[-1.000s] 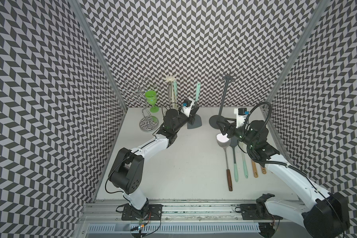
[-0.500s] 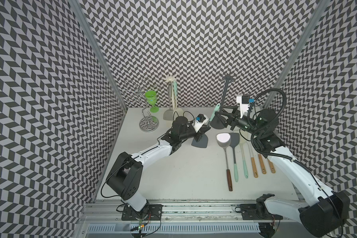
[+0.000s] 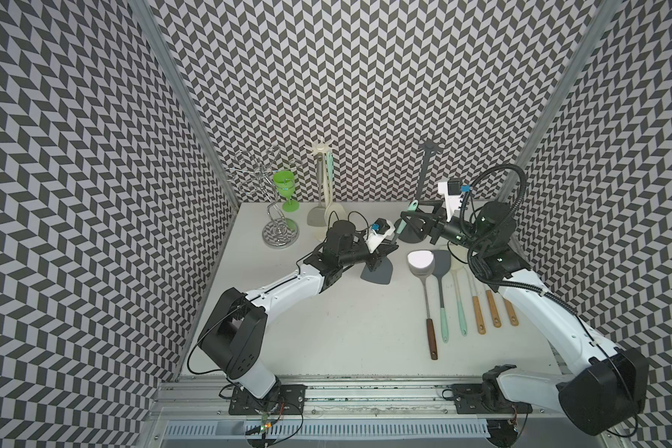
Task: Take the spatula off the kitchen utensil rack
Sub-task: Place the spatula at the center of the board.
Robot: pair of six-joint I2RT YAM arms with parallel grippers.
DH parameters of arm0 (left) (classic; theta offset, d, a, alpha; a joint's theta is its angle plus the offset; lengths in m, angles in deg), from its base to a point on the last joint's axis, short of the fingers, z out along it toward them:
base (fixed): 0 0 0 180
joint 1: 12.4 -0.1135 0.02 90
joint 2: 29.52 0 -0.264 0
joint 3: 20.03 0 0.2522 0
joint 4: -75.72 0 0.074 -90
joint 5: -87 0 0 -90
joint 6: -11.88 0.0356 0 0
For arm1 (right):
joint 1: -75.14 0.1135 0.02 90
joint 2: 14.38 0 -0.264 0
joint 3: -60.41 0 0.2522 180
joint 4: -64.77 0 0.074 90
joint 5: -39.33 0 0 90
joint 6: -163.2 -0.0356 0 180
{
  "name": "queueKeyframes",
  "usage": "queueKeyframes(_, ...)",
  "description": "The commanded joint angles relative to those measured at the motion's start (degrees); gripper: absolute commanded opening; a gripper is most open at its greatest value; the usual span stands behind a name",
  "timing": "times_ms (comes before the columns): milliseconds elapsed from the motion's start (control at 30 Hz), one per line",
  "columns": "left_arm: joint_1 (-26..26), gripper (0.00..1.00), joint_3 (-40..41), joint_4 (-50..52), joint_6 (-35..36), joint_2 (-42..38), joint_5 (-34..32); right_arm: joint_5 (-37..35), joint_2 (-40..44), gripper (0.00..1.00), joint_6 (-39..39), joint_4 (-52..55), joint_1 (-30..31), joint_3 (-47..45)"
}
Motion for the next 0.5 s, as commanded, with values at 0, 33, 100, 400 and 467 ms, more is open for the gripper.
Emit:
queueKeyframes(0,0.3,0.0,0.7,-0.1,0.7,-3.3,1.4,-4.7,0.3,0.63,2.1,1.4,0.0,1.9)
queueKeyframes(33,0.3,0.0,0.7,0.1,0.8,-3.4,1.4,-3.6,0.4,0.62,1.9,0.3,0.0,1.4)
queueKeyframes(100,0.4,0.0,0.5,0.5,0.7,-3.7,1.9,0.2,0.1,0.59,1.1,-1.6,0.0,1.1)
queueKeyframes(400,-0.3,0.0,-0.2,-0.8,-3.5,-4.3,6.9,10.0,-2.3,0.11,-2.0,-5.4,0.1,1.1)
queueKeyframes(467,-0.9,0.0,0.2,-2.7,-6.0,-4.6,7.0,9.5,-2.3,0.0,-2.5,-6.0,0.1,0.5)
